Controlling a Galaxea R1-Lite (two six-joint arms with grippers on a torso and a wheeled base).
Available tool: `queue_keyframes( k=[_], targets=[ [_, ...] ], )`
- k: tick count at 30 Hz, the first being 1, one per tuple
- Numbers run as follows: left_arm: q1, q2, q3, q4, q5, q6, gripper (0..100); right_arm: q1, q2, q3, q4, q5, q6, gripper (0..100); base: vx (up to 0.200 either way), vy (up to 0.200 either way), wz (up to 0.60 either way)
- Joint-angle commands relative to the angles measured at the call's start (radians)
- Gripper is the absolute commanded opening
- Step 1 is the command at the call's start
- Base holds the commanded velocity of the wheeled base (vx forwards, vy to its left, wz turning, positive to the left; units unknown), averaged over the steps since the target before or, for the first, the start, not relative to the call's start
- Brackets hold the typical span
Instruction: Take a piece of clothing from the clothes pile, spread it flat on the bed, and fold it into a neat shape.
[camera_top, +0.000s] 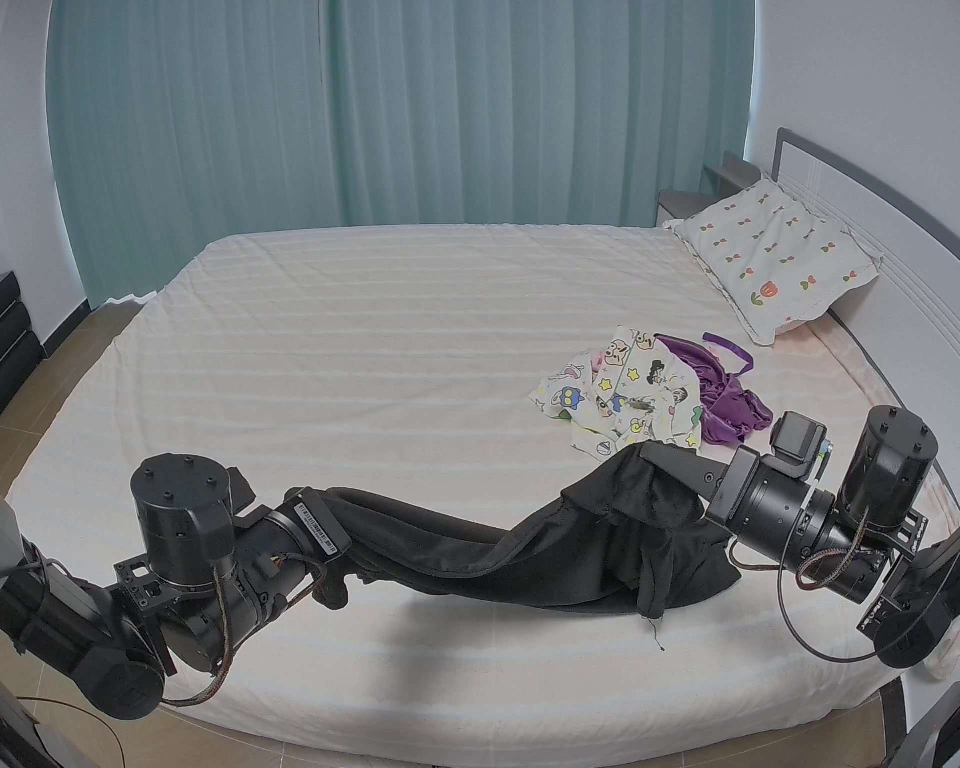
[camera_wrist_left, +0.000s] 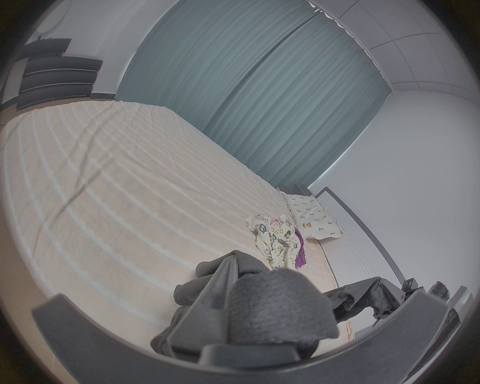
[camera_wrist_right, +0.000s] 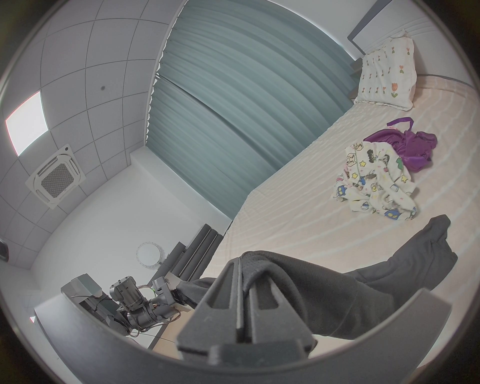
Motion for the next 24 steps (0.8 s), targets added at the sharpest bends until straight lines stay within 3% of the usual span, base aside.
queue_keyframes(
  k=[1, 24],
  targets=[
    [0.0, 0.003, -0.001, -0.001, 0.0, -0.001, 0, 0.004, 0.0, -0.001, 0.0, 0.0, 0.0, 0, 0.0, 0.2, 0.0],
    [0.0, 0.005, 0.002, -0.001, 0.002, -0.001, 0, 0.007, 0.0, -0.004, 0.0, 0.0, 0.0, 0, 0.0, 0.2, 0.0]
  ],
)
